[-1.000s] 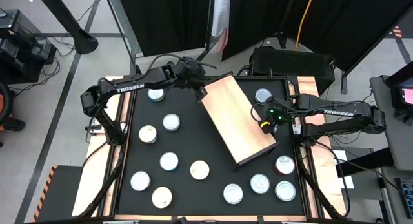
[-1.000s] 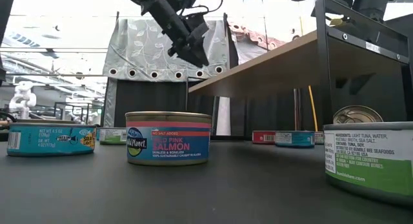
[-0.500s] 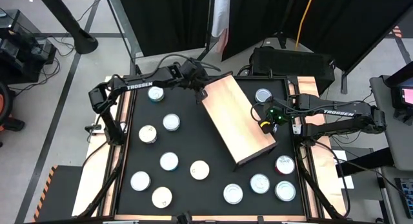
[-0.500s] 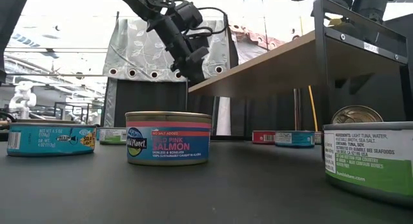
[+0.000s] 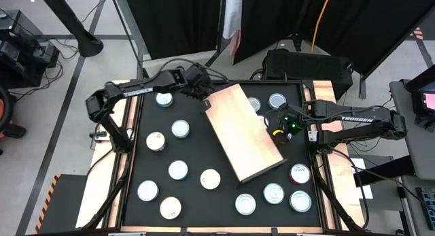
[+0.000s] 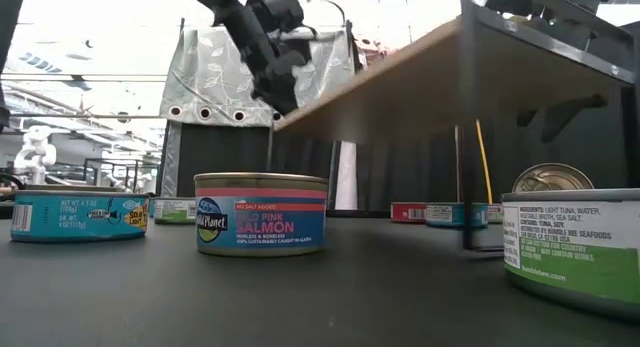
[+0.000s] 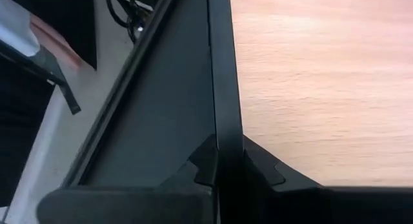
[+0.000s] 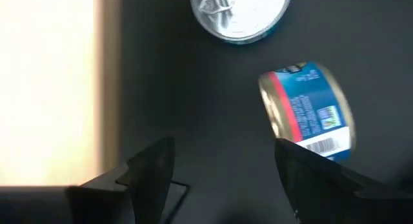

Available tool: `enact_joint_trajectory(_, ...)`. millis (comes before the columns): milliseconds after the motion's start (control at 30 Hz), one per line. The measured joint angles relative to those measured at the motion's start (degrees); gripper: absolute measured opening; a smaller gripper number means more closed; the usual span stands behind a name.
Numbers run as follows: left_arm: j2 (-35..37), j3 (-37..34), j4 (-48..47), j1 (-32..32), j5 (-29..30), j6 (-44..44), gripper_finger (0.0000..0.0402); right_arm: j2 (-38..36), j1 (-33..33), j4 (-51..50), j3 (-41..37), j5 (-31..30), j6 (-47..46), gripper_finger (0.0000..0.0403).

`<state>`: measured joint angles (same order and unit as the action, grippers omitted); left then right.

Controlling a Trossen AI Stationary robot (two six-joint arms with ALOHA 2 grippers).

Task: Stack canned seafood by type on shelf
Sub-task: Adjust the shelf

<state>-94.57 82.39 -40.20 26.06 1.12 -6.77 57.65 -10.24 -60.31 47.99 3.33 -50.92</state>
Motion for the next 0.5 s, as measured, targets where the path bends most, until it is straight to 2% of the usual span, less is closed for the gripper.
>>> enact_joint_trajectory(167, 2.1, 0.0, -6.6, 0.2, 1.2, -0.3, 0.0036, 0.0, 1.6, 1.0, 0.0, -0.2, -1.8, 0.0257)
enact_joint_trajectory(333, 2.0, 0.0, -8.2, 0.1, 2.5, 0.0, 0.0037, 0.0, 2.1, 0.5, 0.0, -0.2, -3.3, 0.0257)
enact_joint_trajectory(500, 1.8, 0.0, -10.9, 0.0, 7.1, 0.2, 0.0038, 0.0, 2.1, -2.7, 0.2, -0.1, -6.7, 0.0258)
